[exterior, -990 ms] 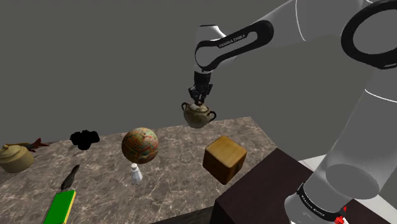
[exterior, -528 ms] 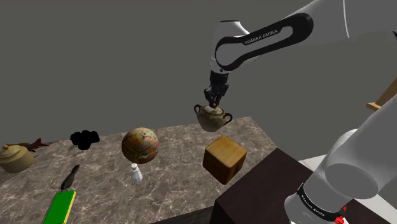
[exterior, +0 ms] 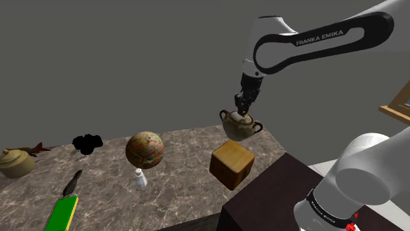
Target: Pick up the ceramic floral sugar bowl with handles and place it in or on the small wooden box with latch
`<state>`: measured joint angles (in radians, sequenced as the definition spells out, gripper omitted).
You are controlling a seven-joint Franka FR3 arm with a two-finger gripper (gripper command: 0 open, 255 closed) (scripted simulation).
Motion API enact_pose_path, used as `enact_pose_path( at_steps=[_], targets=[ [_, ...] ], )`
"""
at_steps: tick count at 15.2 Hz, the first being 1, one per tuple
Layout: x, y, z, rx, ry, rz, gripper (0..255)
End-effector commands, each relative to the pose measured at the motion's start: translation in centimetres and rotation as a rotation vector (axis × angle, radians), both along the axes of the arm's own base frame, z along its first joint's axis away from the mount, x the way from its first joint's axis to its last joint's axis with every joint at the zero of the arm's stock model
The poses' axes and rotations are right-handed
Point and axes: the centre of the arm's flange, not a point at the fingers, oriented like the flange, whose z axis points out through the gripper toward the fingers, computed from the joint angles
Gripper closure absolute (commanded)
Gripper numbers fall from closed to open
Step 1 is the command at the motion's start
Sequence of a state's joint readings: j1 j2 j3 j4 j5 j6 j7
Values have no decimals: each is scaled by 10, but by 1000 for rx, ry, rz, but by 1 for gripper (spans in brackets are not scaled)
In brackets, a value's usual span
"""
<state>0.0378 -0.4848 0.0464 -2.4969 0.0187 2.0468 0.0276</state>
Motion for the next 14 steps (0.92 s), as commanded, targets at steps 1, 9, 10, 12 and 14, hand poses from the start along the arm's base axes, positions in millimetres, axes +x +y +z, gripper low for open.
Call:
enact_pose_path(
  at_steps=[1,9,10,12,14],
  targets=[
    [-12,-4,-1,1,-2,0,255],
    [-12,-4,-43,1,-2,0,255],
    [-12,-4,-48,1,-2,0,255],
    [-12,-4,-59,1,-2,0,255],
    [-12,-4,-69,1,-2,0,255]
  ],
)
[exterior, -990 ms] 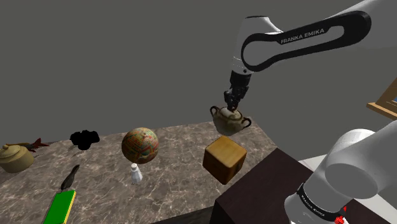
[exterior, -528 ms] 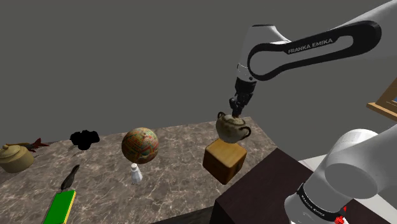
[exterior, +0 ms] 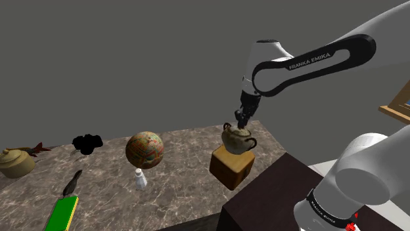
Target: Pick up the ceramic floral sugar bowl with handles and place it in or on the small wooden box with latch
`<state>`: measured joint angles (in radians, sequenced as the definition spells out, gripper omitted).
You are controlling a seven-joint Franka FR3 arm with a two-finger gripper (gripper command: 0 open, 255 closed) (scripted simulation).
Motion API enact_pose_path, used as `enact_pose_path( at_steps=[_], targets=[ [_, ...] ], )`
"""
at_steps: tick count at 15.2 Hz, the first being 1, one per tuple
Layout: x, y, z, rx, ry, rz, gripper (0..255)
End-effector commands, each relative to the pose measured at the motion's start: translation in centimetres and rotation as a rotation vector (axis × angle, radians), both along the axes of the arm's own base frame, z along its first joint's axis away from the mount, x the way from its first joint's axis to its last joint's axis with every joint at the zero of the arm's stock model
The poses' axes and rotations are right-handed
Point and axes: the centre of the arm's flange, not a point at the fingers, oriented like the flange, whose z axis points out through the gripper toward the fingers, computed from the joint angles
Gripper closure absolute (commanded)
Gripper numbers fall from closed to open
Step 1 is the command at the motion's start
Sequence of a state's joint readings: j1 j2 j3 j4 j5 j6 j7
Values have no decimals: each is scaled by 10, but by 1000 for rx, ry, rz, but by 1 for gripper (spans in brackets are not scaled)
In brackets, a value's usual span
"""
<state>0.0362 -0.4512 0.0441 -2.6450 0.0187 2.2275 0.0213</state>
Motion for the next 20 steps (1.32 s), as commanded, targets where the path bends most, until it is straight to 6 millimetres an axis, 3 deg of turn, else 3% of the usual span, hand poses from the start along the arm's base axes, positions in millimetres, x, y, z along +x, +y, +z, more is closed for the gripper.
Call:
enact_pose_path(
  at_steps=[1,11,18,19,20],
  targets=[
    [-1,0,-9,0,-3,0,255],
    [-1,0,-61,0,-3,0,255],
    [-1,0,-61,0,-3,0,255],
    [1,0,-62,0,-3,0,0],
    [2,1,-61,0,-3,0,0]
  ],
)
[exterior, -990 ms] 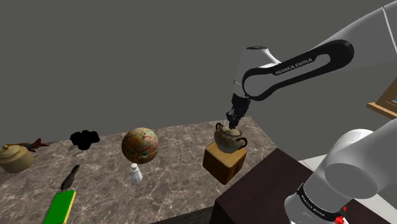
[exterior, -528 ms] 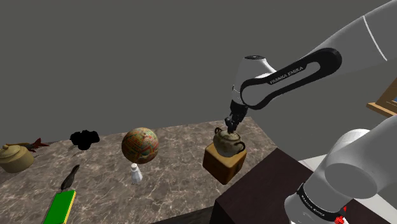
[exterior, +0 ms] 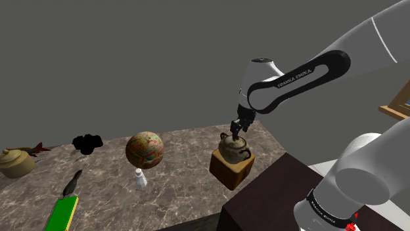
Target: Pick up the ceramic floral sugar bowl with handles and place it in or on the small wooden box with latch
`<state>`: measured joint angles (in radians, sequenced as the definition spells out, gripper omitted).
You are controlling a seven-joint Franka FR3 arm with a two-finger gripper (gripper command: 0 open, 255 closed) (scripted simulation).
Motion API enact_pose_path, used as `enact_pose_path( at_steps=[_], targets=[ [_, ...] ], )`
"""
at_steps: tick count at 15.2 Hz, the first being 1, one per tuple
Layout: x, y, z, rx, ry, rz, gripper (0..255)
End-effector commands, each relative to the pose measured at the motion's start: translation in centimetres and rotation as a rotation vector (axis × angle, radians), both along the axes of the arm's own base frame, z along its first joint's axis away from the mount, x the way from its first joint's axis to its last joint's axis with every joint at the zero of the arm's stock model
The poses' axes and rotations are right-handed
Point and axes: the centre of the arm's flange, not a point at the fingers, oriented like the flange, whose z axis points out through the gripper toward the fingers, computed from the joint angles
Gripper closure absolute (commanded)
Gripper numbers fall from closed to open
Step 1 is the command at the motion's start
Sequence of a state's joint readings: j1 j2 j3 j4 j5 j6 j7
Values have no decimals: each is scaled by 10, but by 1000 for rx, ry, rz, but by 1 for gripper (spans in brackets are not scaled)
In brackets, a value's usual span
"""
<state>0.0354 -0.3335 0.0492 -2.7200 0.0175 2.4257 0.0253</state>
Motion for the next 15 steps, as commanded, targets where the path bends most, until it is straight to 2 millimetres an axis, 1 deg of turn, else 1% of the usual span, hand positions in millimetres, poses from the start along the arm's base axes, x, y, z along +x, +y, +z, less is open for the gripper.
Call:
enact_pose_path(
  at_steps=[1,4,7,8,15],
  targets=[
    [0,0,-1,0,3,0,0],
    [-2,-1,-1,0,3,0,0],
    [-4,-1,38,0,3,0,0],
    [-4,-1,49,0,3,0,0],
    [-4,-1,49,0,3,0,0]
  ],
)
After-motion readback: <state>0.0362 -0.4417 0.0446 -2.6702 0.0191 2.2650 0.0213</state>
